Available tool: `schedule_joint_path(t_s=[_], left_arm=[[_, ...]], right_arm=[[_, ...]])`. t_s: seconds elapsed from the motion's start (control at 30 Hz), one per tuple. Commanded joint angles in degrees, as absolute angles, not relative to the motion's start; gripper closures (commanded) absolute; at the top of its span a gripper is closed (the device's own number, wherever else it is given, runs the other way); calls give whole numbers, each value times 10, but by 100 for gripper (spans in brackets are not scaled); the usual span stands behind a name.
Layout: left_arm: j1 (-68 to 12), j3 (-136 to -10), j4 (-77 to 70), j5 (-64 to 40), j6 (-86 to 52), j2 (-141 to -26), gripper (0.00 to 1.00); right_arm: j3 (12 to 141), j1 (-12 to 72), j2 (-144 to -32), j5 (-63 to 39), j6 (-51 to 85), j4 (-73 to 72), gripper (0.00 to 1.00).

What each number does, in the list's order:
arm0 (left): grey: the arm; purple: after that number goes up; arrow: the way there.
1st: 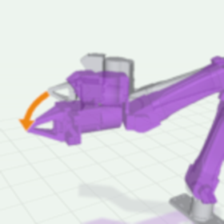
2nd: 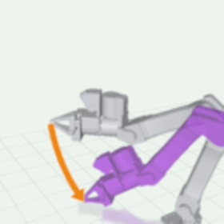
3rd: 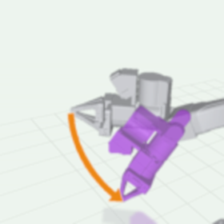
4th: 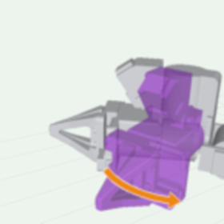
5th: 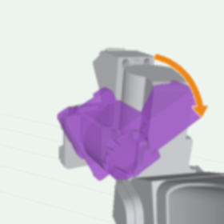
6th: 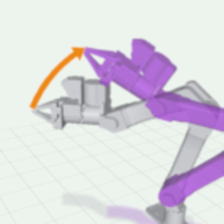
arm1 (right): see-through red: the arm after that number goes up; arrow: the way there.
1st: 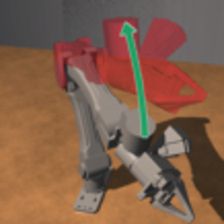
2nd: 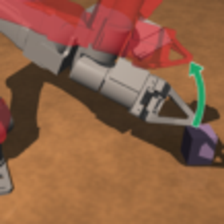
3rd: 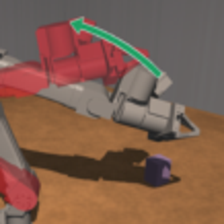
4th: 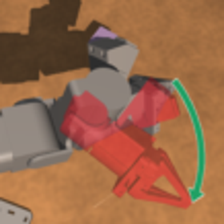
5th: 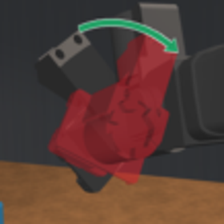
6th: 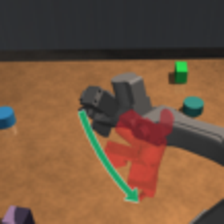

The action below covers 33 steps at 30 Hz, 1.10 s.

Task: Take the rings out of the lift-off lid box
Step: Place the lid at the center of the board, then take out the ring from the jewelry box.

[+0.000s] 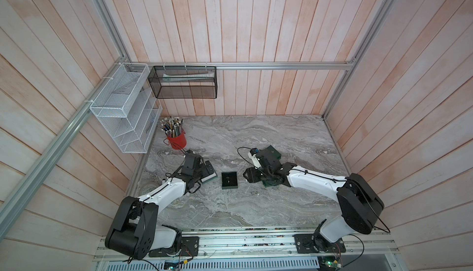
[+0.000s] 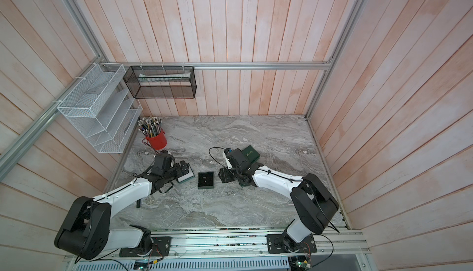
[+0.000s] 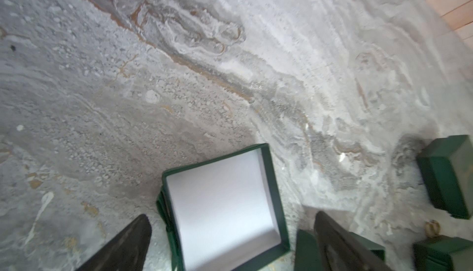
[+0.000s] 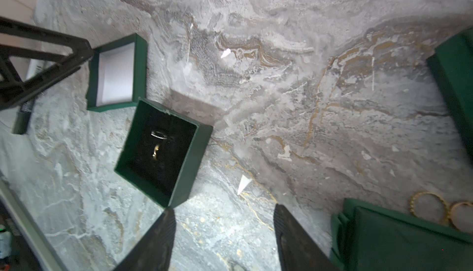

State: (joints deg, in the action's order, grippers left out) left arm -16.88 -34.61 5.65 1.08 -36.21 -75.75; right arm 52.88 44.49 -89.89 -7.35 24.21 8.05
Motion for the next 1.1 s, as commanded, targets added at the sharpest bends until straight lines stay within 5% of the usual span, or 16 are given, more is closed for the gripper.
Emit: schedule_joint_path(t_s=[0.0, 0.2, 1.07], left_arm=[[-166, -357, 65, -1, -363, -724, 0], [-165, -348, 95, 0, -361, -700, 0], [-152, -287, 71, -47, -396, -637, 0]], right_arm=[[554, 453, -907, -105, 242, 62, 50], [609, 476, -965, -104, 219, 73, 56], [698, 527, -1111, 0, 73, 62, 52]])
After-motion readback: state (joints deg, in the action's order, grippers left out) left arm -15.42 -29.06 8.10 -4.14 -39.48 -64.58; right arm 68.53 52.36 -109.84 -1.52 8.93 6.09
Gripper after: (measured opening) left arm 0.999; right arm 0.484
